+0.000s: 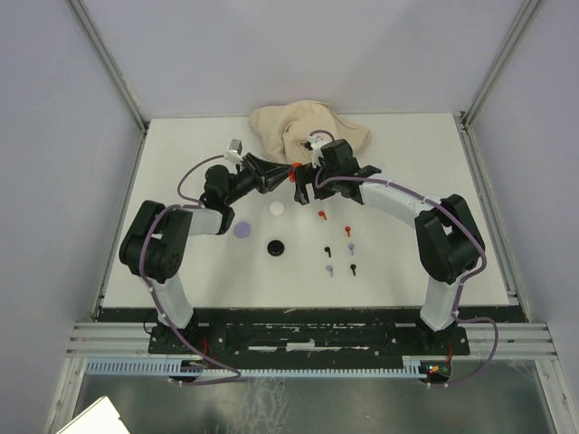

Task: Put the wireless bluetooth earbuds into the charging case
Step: Open the charging case, then pick up the earbud from the center of the board.

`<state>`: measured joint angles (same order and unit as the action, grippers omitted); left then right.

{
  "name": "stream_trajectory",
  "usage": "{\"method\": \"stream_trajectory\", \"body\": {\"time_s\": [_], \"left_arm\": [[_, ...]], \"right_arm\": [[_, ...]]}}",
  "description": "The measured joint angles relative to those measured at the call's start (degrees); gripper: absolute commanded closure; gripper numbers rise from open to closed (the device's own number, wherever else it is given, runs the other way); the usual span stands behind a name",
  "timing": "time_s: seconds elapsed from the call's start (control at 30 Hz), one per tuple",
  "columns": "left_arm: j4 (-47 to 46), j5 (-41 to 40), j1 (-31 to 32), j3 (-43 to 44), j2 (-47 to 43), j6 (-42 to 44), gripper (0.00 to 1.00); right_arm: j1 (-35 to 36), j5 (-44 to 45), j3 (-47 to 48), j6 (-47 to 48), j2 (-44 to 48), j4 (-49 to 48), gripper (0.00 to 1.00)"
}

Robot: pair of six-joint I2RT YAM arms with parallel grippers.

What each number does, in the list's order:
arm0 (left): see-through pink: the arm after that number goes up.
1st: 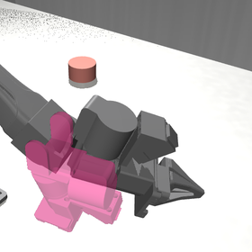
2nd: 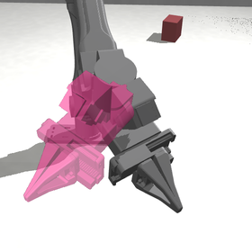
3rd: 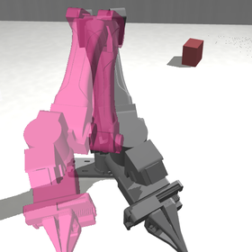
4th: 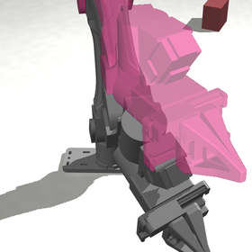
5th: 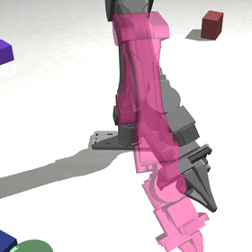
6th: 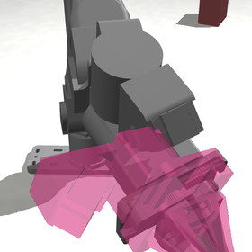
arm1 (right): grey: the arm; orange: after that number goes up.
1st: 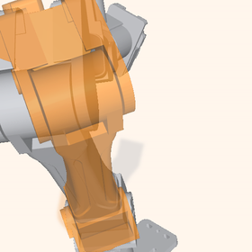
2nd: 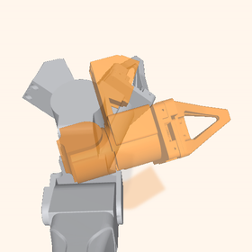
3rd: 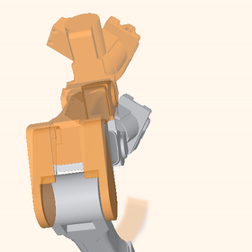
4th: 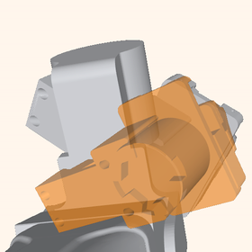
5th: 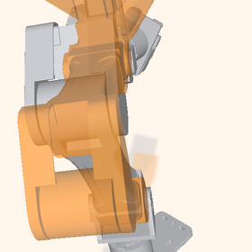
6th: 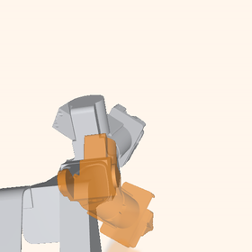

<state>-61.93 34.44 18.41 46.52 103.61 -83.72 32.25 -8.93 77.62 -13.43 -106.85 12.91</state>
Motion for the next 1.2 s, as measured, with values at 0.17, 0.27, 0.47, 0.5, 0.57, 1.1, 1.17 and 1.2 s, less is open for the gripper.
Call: {"method": "stream_trajectory", "body": {"time_s": [0.17,0.27,0.47,0.5,0.57,1.1,1.17,1.2], "left_arm": [[-1.6,1.7,0.2,0.0,0.8,-0.4,0.97],[-2.7,3.8,0.8,0.0,1.1,-1.6,0.97],[-4.7,6.3,0.6,-0.5,2.5,-2.4,0.97],[-4.7,6.4,0.5,-0.8,2.6,-2.5,0.97],[-5.1,6.4,0.0,-1.5,2.7,-3.0,0.97],[-5.7,3.3,-3.6,-9.5,-0.1,-4.2,0.97],[-5.4,3.1,-3.6,-9.7,-1.1,-4.2,0.97],[-5.3,3.1,-3.6,-9.7,-1.6,-4.2,0.97]], "right_arm": [[0.0,1.2,-3.2,0.1,3.1,-1.2,0.01],[0.0,2.3,-5.8,0.2,6.6,-1.2,0.01],[0.2,4.1,-7.6,1.1,12.7,0.1,0.01],[0.2,4.5,-7.8,1.1,13.3,0.3,0.01],[0.2,5.4,-8.1,1.2,14.0,1.1,0.0],[0.2,10.3,2.8,3.9,-1.9,15.0,0.35],[0.2,10.0,4.5,4.1,-3.8,16.0,0.37],[0.2,9.9,5.6,4.3,-4.8,16.7,0.38]]}}
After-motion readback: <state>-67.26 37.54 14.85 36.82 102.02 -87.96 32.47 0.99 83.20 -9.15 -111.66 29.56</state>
